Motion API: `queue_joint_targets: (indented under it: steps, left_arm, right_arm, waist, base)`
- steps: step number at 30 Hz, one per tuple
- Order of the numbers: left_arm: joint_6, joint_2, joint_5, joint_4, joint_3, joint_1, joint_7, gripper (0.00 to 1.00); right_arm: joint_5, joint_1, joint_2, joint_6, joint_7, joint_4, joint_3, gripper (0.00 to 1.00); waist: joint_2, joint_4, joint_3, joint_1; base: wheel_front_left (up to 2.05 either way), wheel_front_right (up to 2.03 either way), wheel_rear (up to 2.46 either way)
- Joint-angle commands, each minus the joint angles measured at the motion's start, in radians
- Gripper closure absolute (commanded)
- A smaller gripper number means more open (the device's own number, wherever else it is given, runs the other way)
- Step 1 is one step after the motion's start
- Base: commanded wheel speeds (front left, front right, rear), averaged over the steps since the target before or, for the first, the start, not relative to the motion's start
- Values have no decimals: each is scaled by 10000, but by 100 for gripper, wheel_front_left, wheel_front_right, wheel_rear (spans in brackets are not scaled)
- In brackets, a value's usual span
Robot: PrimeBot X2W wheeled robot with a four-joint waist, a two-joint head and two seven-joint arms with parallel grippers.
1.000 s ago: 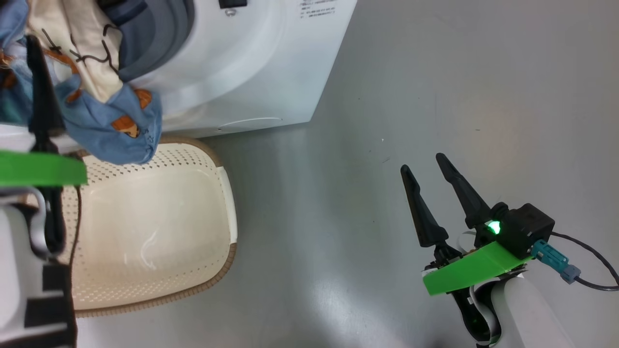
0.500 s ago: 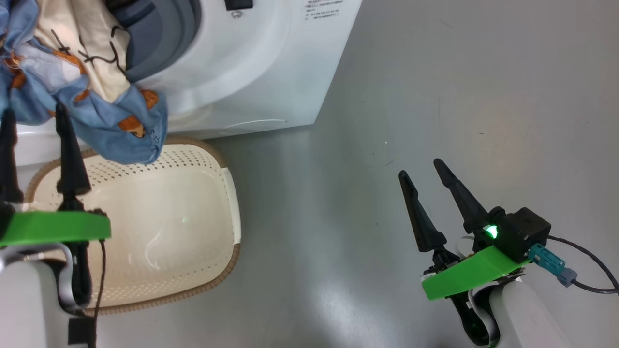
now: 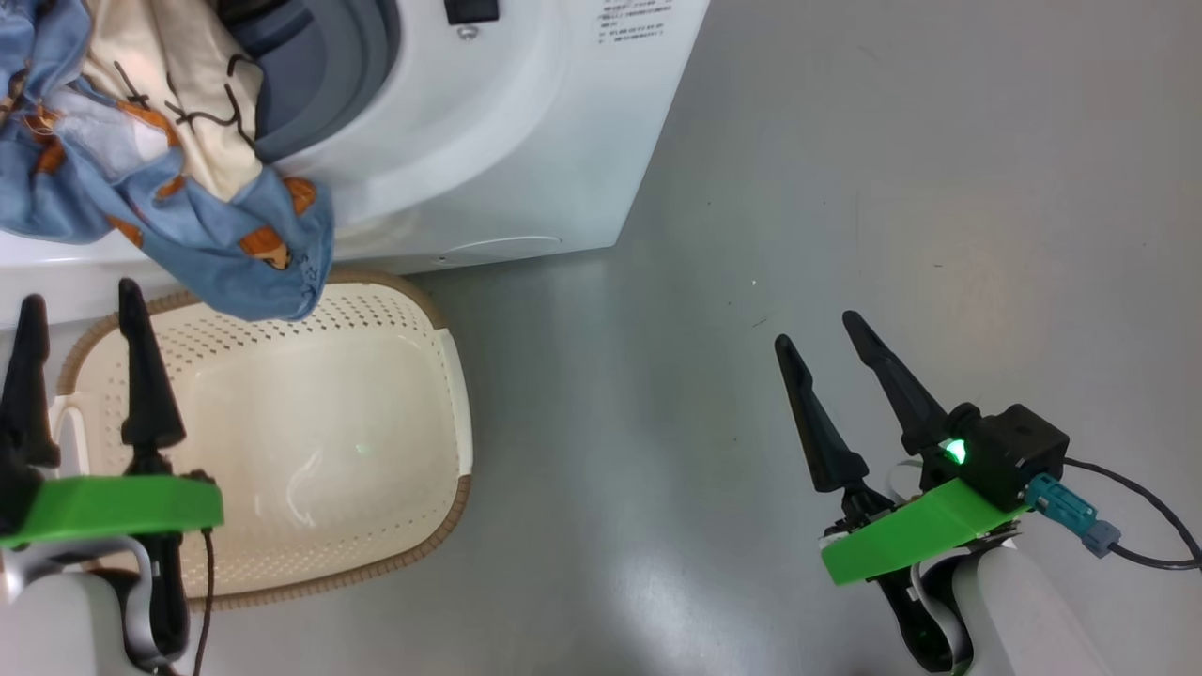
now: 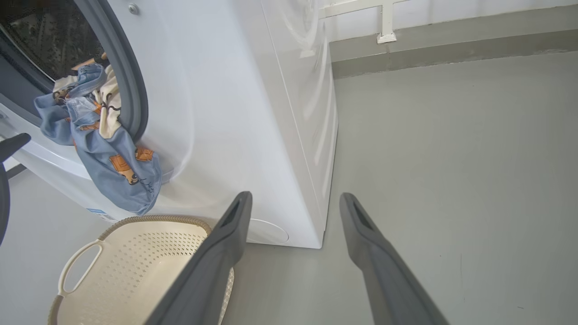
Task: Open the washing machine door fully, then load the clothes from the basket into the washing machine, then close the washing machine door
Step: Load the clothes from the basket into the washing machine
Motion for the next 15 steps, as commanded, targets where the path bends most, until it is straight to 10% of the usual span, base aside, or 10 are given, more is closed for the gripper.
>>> queue_joint_targets:
  steps: [1, 15]
  left_arm:
    - [91, 175, -6, -211, 333, 383, -53, 0]
    - [57, 14, 59, -128, 332, 1521, -53, 0]
  right_arm:
    - [10, 183, 21, 62, -119, -170, 258, 0]
    - [25, 209, 20, 62, -119, -174, 237, 0]
  waist:
    - [0, -12, -15, 0]
    - [0, -68, -106, 0]
  base:
    - [0, 0, 0]
    - [0, 0, 0]
